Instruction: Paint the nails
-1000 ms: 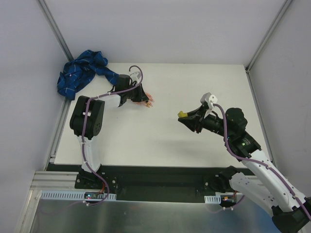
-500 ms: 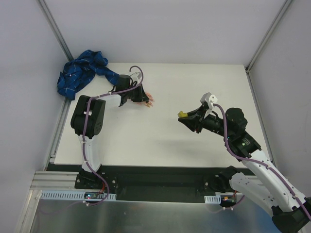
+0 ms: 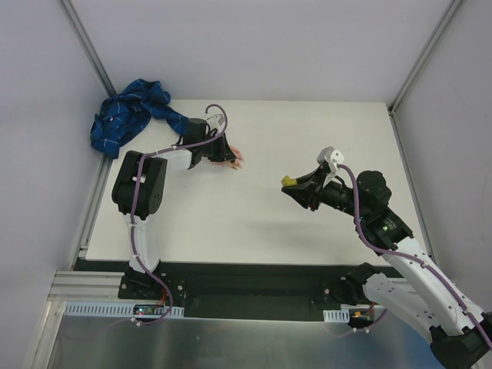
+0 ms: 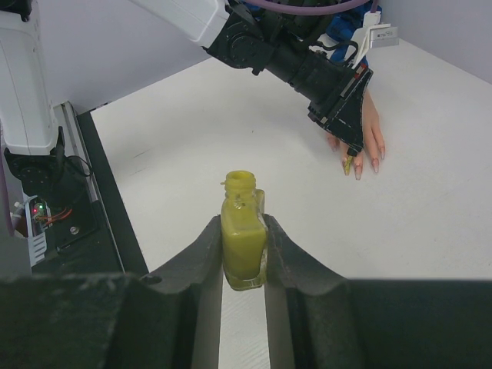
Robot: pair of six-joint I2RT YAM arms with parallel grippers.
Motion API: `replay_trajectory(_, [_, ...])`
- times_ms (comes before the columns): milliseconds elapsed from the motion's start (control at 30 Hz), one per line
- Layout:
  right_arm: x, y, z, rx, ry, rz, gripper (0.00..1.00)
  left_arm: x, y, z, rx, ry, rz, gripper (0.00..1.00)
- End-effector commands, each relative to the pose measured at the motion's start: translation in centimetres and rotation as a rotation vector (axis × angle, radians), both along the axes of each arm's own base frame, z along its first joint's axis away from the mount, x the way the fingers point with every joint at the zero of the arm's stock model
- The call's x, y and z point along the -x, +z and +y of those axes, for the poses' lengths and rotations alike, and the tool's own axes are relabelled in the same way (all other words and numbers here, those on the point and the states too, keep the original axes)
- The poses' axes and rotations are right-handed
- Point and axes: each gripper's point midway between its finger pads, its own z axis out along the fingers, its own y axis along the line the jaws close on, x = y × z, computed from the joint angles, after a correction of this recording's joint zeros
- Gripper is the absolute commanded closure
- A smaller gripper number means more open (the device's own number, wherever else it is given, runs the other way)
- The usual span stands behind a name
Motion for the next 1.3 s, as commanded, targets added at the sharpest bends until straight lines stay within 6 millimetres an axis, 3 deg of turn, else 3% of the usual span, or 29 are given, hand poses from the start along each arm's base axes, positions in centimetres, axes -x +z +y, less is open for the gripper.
replay_trajectory(0, [0.3,2.2,0.0,-0.044,0.017,-0.07,1.0,-0.5,0.9,0.3,-0.022,-0.009,-0.057,1.0])
replay_trajectory(767, [0.3,2.2,0.0,-0.045,0.017,-0.069,1.0,0.0,1.0,0.9,0.014,-0.023,-0.085,1.0])
replay_trajectory(1267, [0.4,2.3,0.0,-0.046,0.017,-0.072,1.0,-0.1,2.6,0.6,0.063,-0.037,-0.112,1.0])
